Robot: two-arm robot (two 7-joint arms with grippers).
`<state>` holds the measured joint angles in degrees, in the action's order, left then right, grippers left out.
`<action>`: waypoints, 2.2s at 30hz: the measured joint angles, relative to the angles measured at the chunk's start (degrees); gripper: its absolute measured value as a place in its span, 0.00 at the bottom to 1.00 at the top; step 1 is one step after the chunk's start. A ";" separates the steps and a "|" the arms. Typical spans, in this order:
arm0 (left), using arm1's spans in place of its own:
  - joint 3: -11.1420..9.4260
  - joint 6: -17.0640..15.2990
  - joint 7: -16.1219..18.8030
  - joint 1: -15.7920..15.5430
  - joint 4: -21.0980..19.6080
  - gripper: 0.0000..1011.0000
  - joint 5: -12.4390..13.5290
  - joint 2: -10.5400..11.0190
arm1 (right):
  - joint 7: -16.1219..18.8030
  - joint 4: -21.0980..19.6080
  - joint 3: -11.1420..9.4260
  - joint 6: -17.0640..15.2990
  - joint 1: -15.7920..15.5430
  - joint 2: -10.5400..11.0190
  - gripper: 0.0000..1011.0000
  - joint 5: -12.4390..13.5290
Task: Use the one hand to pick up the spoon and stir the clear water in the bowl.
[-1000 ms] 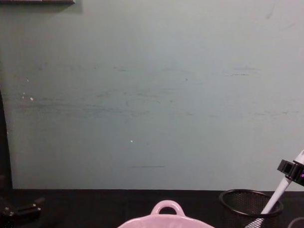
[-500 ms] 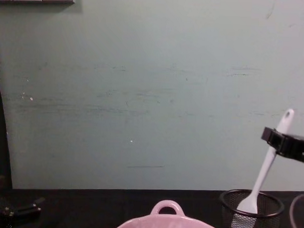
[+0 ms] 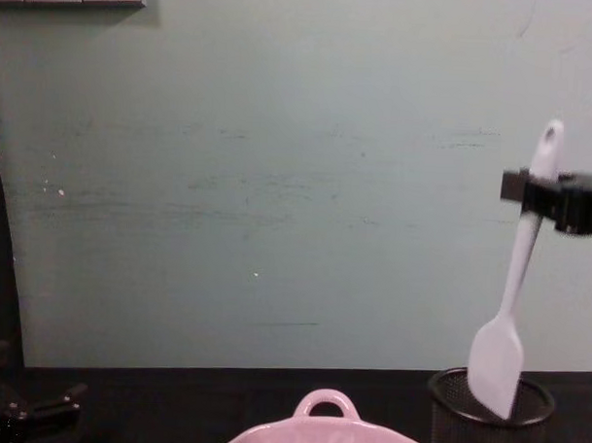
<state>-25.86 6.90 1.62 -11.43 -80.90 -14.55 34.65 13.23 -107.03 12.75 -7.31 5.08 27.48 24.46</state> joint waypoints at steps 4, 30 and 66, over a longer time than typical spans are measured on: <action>0.00 0.00 0.00 0.00 0.00 1.00 0.00 0.00 | 1.63 -2.19 -0.42 -2.23 1.11 1.39 0.13 -0.53; 0.00 0.00 0.00 0.00 0.00 1.00 0.00 0.00 | 12.95 6.59 11.51 0.26 11.85 -0.46 0.13 2.69; 0.00 0.00 0.00 0.00 0.00 1.00 0.00 0.00 | 17.15 27.17 19.79 7.75 20.32 -7.90 0.13 0.33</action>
<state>-25.86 6.91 1.62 -11.43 -80.90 -14.55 34.65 30.38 -79.86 32.54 0.44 25.40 19.58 24.79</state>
